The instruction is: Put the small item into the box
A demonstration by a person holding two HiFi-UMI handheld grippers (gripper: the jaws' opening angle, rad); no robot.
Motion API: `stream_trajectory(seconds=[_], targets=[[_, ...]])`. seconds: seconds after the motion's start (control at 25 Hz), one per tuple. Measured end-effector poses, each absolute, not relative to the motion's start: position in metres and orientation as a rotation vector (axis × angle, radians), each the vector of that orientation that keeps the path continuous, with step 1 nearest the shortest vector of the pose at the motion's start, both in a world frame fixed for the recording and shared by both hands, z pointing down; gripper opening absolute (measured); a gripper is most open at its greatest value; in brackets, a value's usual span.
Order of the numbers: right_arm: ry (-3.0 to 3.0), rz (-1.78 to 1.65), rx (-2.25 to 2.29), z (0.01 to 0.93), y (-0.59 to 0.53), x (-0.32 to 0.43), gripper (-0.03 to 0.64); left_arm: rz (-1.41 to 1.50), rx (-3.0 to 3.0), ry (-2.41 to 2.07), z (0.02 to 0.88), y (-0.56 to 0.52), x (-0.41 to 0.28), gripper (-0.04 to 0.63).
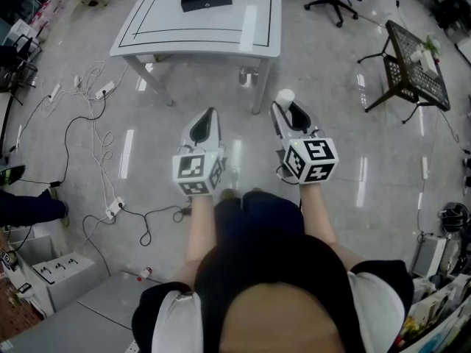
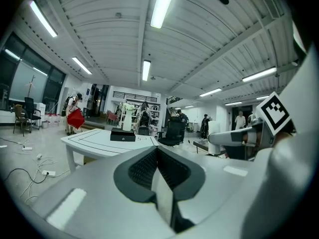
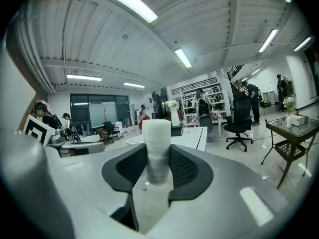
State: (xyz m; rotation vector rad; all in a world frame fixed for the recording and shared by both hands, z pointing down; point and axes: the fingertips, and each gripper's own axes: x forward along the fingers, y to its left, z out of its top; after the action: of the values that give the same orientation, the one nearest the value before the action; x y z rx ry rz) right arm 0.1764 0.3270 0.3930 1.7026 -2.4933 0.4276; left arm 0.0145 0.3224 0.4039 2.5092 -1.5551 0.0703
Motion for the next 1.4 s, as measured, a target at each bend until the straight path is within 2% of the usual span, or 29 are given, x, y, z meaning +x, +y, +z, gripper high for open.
stream_trajectory(seconds=[0.76, 1.4], targets=[[-2.528, 0.423, 1.616, 0.405, 0.344, 0.198, 0.140, 0.074, 2.468, -1.593, 0.423, 0.342, 0.048, 0.011], [-2.525, 0.500, 1.609, 0.418, 0.305, 0.183, 0.140, 0.129, 2.451, -1.616, 0.427, 0.308, 0.030, 0.011]])
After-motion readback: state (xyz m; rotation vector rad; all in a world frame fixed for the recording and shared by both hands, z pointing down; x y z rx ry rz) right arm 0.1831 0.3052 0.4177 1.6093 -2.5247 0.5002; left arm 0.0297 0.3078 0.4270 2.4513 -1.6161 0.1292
